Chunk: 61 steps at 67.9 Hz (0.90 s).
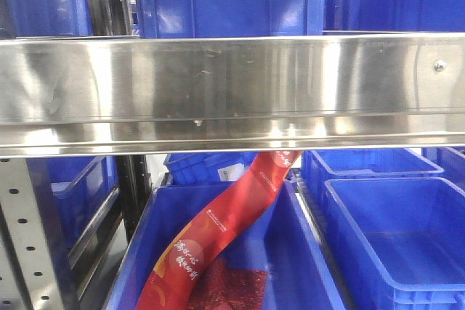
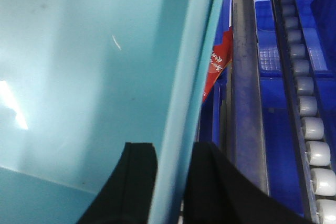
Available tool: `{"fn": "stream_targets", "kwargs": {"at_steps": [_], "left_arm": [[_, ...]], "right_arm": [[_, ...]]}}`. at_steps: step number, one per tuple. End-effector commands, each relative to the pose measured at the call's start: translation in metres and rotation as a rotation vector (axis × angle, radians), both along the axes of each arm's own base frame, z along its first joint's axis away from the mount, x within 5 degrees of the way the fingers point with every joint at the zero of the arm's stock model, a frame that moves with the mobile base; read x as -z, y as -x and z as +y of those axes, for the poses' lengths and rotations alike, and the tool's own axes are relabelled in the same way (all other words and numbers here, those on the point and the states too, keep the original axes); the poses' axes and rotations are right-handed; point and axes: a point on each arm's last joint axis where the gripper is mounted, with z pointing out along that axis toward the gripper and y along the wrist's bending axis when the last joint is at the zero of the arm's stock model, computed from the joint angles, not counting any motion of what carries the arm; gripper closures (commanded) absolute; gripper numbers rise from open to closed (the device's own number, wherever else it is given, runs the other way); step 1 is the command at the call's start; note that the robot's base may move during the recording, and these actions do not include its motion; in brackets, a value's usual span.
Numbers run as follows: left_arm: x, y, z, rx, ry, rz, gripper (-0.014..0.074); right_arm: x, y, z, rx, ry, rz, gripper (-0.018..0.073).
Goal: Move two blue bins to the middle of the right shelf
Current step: 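Drive up to the shelf and align facing its upper level, then push the teal bin with both grippers onto the upper shelf rollers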
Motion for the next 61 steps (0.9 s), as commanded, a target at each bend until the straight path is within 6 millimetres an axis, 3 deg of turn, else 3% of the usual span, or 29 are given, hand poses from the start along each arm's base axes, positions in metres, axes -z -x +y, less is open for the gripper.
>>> {"fn": "stream_targets", "kwargs": {"at_steps": [1, 46, 61], "left_arm": [[-0.024, 0.008, 0.002, 0.008, 0.069, -0.138, 0.0707], [-0.025, 0.007, 0.001, 0.009, 0.08, -0.152, 0.0707], [-0.014, 0.012, 0.0, 0.031, 0.056, -0.014, 0.0707]], "right_arm": [[-0.015, 0.003, -0.004, -0.001, -0.002, -0.101, 0.0712], [-0.015, 0.002, -0.003, -0.001, -0.005, -0.108, 0.0712], [-0.009, -0.002, -0.002, -0.001, 0.007, -0.077, 0.0712]]}}
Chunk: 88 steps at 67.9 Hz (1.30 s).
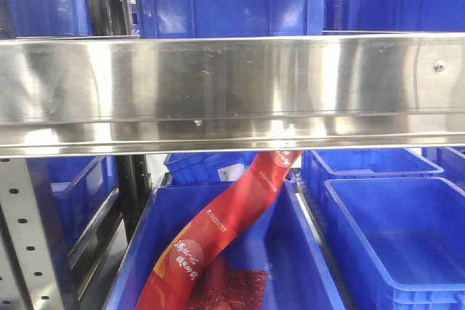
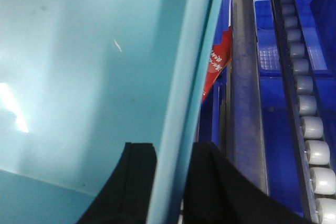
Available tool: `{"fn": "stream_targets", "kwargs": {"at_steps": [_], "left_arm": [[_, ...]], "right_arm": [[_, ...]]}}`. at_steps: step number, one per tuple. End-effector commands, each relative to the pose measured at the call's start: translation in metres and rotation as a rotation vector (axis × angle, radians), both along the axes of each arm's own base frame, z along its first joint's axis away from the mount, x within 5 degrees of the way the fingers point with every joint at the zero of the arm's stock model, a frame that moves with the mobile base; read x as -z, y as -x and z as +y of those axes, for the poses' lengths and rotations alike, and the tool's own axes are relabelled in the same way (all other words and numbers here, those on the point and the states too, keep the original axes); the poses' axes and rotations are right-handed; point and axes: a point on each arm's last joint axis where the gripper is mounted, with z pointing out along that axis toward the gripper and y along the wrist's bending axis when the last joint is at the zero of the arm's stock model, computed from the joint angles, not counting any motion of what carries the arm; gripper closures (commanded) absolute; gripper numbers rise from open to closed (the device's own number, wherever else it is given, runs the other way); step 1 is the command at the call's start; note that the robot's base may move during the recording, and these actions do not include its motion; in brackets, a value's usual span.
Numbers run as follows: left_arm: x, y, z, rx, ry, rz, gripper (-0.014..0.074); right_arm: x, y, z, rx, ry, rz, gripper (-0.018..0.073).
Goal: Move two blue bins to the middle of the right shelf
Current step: 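Push the teal bin with both grippers onto the upper shelf rollers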
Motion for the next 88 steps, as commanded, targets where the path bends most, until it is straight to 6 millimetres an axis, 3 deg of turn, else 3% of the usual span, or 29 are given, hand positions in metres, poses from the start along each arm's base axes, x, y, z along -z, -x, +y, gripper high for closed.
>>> {"fn": "stream_targets", "kwargs": {"at_steps": [1, 35, 44, 49, 58, 70, 73, 79, 88], "left_arm": [[-0.016, 0.011, 0.001, 0.022, 0.058, -0.04, 0.0707], [0.047, -0.021, -0.013, 0.027, -0.129, 0.298, 0.0707], [0.059, -0.03, -0.017, 0.027, -0.145, 0.334, 0.0706], [0.065, -0.034, -0.019, 0.028, -0.155, 0.358, 0.0681], [0.077, -0.039, -0.022, 0.032, -0.176, 0.414, 0.0522], [0.078, -0.04, -0.022, 0.033, -0.178, 0.425, 0.0166], [0.076, -0.038, -0.022, 0.033, -0.175, 0.419, 0.0103], [0.068, -0.032, -0.019, 0.033, -0.167, 0.4, -0.0016], [0.047, -0.016, -0.01, 0.026, -0.156, 0.333, 0.0001]], "right_arm": [[-0.009, -0.003, -0.002, -0.002, 0.007, -0.081, 0.0712], [0.059, -0.062, 0.022, -0.06, 0.135, 0.068, 0.0712], [0.068, -0.069, 0.024, -0.06, 0.148, 0.088, 0.0706], [0.07, -0.071, 0.025, -0.06, 0.149, 0.091, 0.0656], [0.07, -0.07, 0.025, -0.061, 0.15, 0.094, 0.0449], [0.071, -0.068, 0.024, -0.062, 0.158, 0.116, 0.0058], [0.068, -0.066, 0.023, -0.06, 0.162, 0.112, -0.0001], [0.06, -0.059, 0.02, -0.059, 0.162, 0.101, -0.0003], [0.037, -0.041, 0.012, -0.054, 0.147, 0.046, 0.0038]]}}
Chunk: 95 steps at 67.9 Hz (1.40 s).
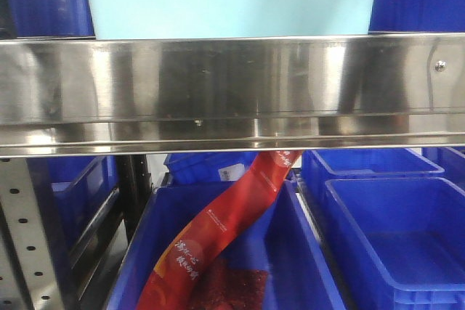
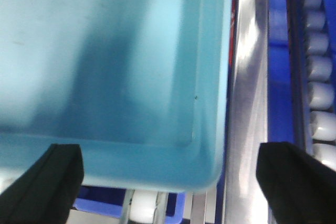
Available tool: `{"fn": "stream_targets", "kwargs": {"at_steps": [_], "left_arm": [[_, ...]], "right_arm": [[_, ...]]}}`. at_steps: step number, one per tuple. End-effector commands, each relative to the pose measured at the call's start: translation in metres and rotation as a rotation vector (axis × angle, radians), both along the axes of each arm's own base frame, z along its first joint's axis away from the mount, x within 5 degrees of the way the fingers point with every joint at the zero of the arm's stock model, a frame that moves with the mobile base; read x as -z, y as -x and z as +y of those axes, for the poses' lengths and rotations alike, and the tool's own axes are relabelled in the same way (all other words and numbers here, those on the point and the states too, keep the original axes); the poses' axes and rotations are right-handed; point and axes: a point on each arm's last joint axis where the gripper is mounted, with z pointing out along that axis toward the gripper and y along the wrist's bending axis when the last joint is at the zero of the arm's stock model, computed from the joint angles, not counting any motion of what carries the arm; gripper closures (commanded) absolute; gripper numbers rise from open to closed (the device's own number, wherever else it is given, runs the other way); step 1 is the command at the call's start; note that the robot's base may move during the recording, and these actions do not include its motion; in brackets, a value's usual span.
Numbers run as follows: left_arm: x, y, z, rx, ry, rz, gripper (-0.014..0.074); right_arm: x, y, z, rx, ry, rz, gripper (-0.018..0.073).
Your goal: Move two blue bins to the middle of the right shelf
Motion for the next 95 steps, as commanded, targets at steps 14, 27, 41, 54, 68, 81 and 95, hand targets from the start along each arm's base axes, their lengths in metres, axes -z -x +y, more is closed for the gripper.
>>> {"fn": "stream_targets", "kwargs": {"at_steps": [14, 27, 41, 54, 68, 81, 95], "left_arm": [[-0.065, 0.059, 0.032, -0.018, 0.017, -0.228, 0.0233], [-0.078, 0.106, 0.056, -0.032, 0.051, -0.376, 0.0706], [-0.045, 0.157, 0.079, -0.034, 0.116, -0.533, 0.0707], [0.001, 0.205, 0.1, -0.032, 0.174, -0.659, 0.0707], [0.047, 0.244, 0.117, -0.033, 0.225, -0.77, 0.0707], [0.076, 0.26, 0.125, -0.034, 0.237, -0.797, 0.0707], [0.076, 0.266, 0.127, -0.035, 0.249, -0.821, 0.0707]], "right_arm": [[-0.069, 0.061, -0.029, 0.013, -0.018, -0.184, 0.0331], [-0.083, 0.107, -0.056, 0.048, 0.049, -0.259, 0.0717], [-0.055, 0.157, -0.075, 0.037, 0.037, -0.309, 0.0721], [-0.006, 0.204, -0.092, 0.014, -0.003, -0.445, 0.0721], [0.05, 0.247, -0.11, -0.006, 0.008, -0.595, 0.0721], [0.084, 0.279, -0.121, -0.012, -0.045, -0.734, 0.0721], [0.088, 0.293, -0.126, -0.004, -0.075, -0.794, 0.0721]]}}
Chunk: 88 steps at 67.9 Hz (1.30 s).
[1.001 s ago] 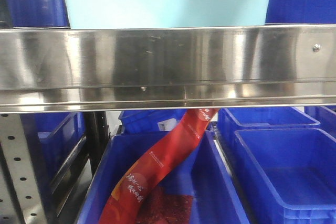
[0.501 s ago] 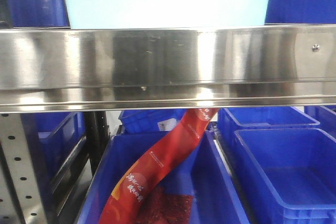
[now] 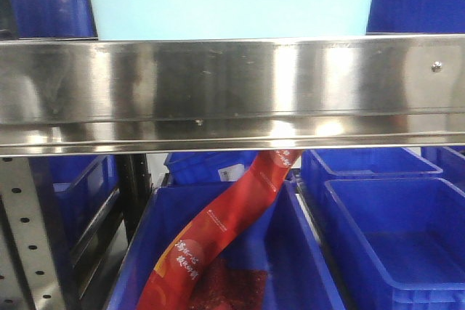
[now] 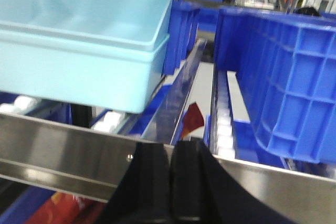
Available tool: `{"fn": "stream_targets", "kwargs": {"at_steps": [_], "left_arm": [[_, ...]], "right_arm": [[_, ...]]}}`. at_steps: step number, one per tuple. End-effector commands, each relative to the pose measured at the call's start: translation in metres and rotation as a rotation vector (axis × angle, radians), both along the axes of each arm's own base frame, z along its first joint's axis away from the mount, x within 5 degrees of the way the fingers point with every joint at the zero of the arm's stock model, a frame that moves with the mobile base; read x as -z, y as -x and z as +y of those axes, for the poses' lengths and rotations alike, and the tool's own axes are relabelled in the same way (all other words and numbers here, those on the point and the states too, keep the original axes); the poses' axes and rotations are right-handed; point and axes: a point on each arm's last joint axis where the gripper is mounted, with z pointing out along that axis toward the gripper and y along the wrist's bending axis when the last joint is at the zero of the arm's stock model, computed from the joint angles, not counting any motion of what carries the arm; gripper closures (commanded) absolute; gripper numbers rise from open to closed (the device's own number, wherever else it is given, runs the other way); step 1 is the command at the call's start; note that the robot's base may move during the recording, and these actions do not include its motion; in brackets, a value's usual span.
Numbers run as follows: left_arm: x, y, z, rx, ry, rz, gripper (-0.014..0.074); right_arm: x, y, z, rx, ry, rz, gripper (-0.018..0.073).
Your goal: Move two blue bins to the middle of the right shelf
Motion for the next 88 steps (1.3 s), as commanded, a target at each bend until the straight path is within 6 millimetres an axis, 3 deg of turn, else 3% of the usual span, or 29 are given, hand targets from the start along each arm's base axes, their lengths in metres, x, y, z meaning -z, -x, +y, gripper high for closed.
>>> {"fn": "stream_targets", "kwargs": {"at_steps": [1, 43, 55, 65, 81, 88], "left_arm": [[-0.002, 0.001, 0.0, 0.005, 0.016, -0.029, 0.0707], [-0.003, 0.001, 0.0, 0.004, 0.017, -0.033, 0.0707], [0.001, -0.001, 0.003, -0.089, 0.055, -0.118, 0.0707], [0.034, -0.005, 0.006, -0.18, 0.06, -0.181, 0.0707], [0.108, -0.013, 0.007, -0.238, 0.059, -0.205, 0.0707], [0.112, -0.014, 0.007, -0.241, 0.052, -0.18, 0.0707]], "right_arm": [[-0.003, 0.003, -0.001, -0.002, -0.006, -0.05, 0.0721], [-0.002, 0.003, -0.001, -0.002, -0.007, -0.049, 0.0721], [-0.002, 0.003, -0.001, -0.002, -0.007, -0.049, 0.0721], [-0.002, 0.003, -0.001, -0.002, -0.007, -0.049, 0.0721], [-0.002, 0.003, -0.001, -0.002, -0.007, -0.049, 0.0721], [-0.002, 0.003, -0.001, -0.002, -0.007, -0.049, 0.0721]]}}
